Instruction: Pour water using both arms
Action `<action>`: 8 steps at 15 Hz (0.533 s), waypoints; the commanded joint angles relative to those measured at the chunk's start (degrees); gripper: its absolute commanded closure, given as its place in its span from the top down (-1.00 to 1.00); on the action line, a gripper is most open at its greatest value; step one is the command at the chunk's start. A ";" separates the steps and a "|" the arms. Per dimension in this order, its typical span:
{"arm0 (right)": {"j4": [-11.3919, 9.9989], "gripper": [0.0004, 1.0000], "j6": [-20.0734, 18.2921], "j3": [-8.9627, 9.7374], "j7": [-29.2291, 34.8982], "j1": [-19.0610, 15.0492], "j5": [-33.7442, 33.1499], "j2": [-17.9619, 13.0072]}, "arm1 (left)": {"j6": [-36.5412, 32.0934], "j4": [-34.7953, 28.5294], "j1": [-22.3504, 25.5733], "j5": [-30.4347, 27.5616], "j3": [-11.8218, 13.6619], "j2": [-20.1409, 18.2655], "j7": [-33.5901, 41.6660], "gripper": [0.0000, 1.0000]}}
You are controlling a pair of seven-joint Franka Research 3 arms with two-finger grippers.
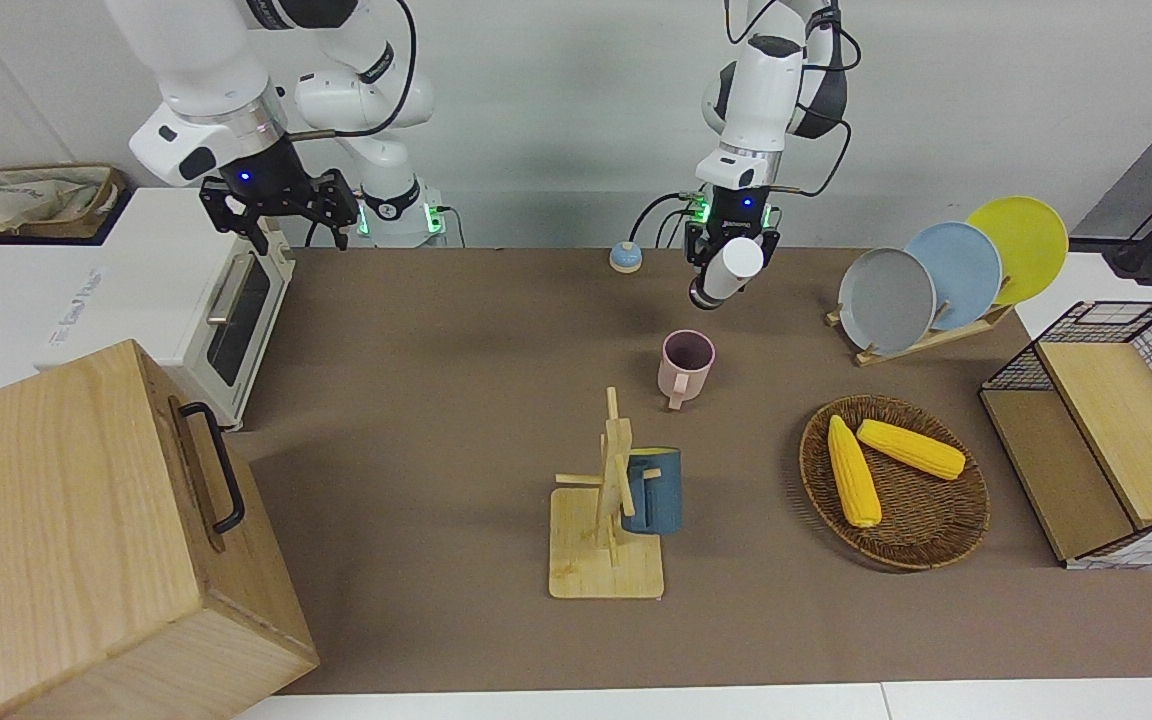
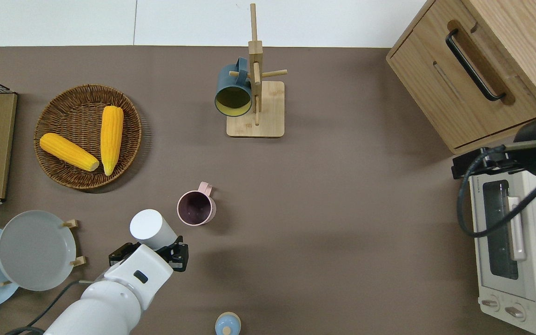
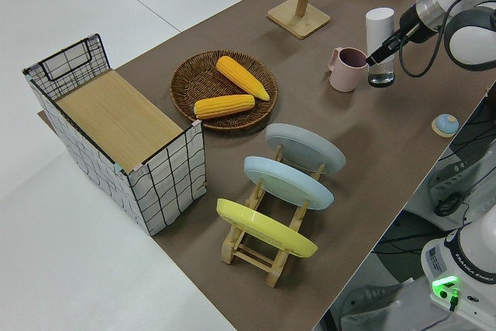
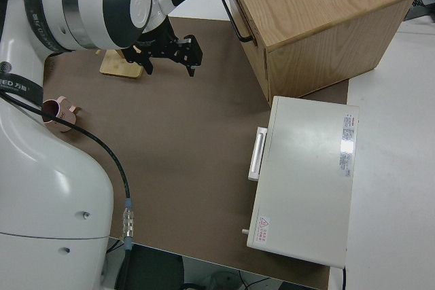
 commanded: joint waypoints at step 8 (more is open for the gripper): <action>-3.08 0.99 -0.65 1.36 -3.90 -2.63 -1.23 -2.75 | -0.50 -0.47 -0.57 -0.80 -5.33 2.83 -3.68 -1.00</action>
